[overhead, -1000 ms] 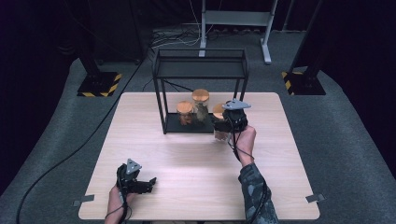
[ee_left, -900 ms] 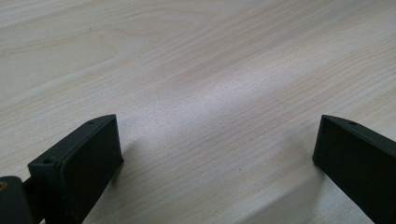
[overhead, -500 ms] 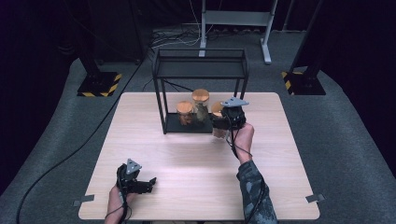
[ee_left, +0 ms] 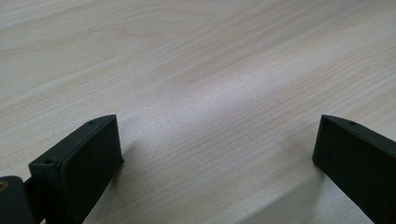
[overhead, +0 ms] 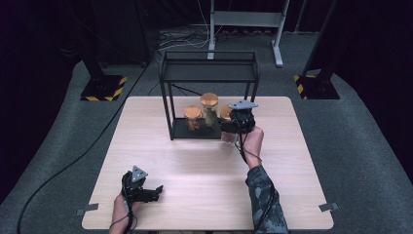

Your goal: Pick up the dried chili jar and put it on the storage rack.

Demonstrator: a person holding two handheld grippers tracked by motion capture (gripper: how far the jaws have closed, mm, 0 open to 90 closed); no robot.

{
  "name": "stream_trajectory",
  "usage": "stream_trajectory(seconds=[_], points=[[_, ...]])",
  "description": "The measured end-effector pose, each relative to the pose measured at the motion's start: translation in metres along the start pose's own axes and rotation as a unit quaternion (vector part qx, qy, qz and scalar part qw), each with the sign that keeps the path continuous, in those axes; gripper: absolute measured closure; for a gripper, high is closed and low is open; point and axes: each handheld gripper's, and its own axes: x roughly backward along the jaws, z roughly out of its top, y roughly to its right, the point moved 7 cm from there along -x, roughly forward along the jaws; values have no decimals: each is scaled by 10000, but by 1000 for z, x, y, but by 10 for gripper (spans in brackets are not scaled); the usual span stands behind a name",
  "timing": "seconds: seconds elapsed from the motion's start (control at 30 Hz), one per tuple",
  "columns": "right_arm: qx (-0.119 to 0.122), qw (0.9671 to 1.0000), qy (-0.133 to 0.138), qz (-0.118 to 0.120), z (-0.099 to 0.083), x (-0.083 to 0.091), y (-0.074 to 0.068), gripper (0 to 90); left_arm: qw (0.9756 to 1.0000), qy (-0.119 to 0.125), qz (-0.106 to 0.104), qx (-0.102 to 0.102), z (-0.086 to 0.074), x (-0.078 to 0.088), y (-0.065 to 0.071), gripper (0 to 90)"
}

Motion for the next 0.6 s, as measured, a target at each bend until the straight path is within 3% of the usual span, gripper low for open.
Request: stream_trajectory(seconds=[0.6], points=[[-124,9999,-48,-61,0,-12,3,246,10000,0,3,-7,0,0,0,8]])
